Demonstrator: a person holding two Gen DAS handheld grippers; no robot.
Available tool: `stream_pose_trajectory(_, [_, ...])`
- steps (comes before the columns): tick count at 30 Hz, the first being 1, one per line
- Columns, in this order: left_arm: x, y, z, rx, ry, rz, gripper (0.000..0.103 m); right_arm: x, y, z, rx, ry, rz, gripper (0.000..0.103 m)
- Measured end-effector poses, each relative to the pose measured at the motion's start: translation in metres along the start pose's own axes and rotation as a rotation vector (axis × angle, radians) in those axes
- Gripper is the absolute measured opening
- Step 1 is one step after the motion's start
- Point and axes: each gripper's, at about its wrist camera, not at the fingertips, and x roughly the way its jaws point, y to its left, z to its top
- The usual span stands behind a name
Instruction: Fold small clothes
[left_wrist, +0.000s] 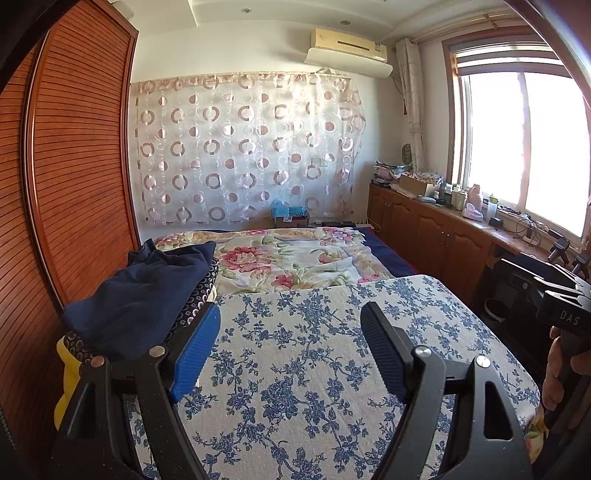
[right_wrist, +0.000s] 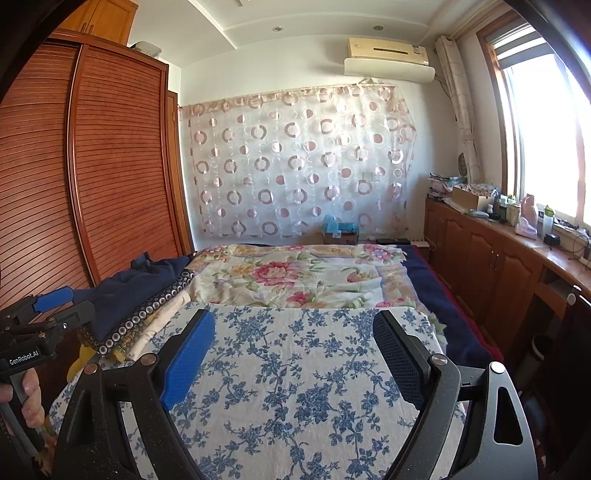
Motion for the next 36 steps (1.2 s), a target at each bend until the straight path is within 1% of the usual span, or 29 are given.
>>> stream_pose_trajectory(36, [0.0013,-0.0001,-0.0034,0.002,-0.008,-0.001,0.079,-0.0025,-0.0095,-0.0001,-0.003,-0.011,-0.003,0.089])
